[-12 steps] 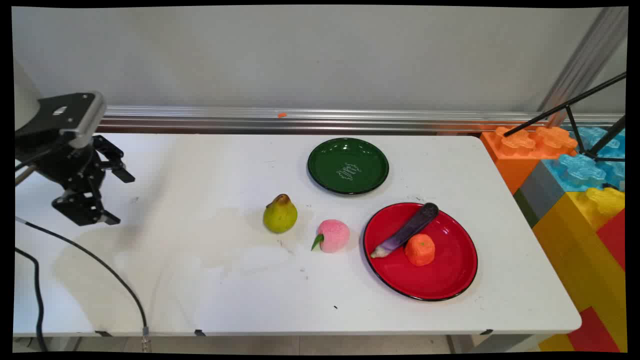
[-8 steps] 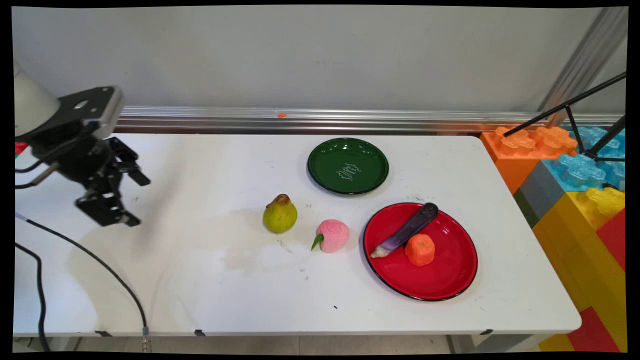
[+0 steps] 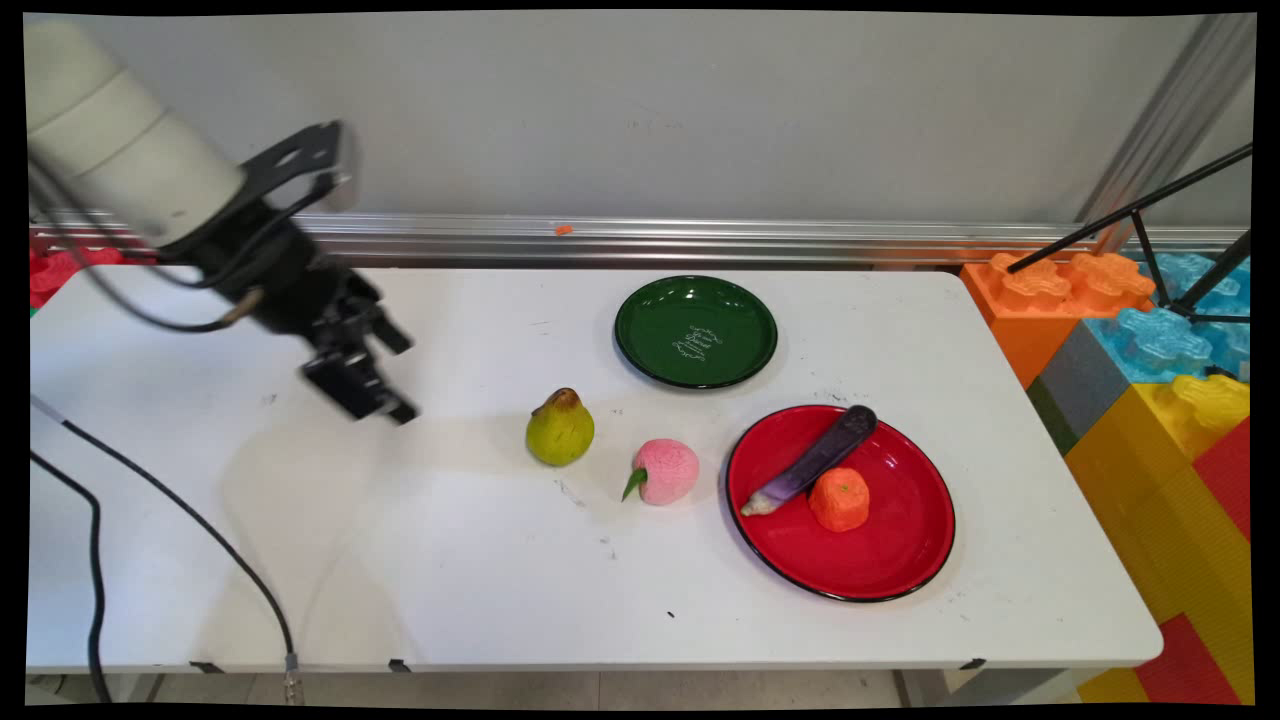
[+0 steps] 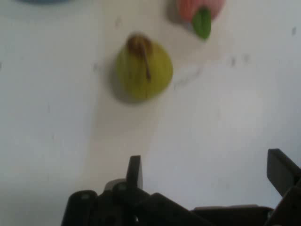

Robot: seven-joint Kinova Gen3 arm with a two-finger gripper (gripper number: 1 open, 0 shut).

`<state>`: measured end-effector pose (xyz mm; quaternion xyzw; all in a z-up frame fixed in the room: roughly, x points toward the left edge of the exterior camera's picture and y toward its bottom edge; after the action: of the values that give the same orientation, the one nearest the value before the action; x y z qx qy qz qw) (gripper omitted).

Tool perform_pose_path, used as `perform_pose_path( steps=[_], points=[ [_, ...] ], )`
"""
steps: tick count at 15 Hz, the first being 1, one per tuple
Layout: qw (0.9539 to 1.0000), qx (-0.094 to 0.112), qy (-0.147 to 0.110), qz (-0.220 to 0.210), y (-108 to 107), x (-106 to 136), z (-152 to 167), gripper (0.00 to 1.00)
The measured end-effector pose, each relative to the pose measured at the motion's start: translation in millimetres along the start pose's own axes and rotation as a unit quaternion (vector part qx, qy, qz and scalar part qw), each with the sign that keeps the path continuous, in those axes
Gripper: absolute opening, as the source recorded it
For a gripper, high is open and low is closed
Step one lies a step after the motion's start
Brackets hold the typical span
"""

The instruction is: Pick up the eggplant from the red plate

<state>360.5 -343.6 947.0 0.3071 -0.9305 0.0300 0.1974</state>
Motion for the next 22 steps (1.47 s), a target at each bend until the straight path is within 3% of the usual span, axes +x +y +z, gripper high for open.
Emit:
perform_pose_path(
  steps=[5,8,19,22],
  points=[
    [0.9972,-0.018,0.051,-0.053,4,57,24,1.00],
    [0.9938,-0.026,0.069,-0.083,11,90,42,1.00],
    [0.9776,-0.016,0.100,-0.185,39,190,121,1.00],
    [0.9749,-0.016,0.102,-0.197,48,210,138,1.00]
  ],
)
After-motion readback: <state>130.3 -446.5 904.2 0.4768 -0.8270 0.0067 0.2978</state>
